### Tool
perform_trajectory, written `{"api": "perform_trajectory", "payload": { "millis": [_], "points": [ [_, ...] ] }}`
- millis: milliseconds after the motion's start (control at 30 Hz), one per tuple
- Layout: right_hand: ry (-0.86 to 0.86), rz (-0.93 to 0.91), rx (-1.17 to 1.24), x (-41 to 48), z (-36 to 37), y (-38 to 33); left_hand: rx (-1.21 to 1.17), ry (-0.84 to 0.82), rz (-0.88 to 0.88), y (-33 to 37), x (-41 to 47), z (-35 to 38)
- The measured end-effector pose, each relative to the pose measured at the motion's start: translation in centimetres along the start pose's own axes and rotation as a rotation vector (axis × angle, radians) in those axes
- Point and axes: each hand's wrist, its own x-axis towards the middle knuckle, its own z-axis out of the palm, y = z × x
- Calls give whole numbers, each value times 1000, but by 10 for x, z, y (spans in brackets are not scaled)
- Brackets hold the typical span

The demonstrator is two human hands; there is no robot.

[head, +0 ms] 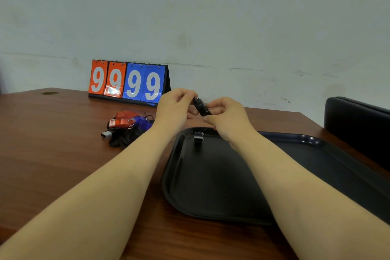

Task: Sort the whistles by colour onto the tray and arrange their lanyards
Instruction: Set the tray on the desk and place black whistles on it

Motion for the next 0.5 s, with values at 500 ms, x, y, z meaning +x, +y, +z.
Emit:
{"api": "perform_trajectory", "payload": {
  "millis": [500],
  "points": [
    [-98, 134, 136, -10, 0, -19, 39, 108, -64, -1, 1, -2]
  ]
}}
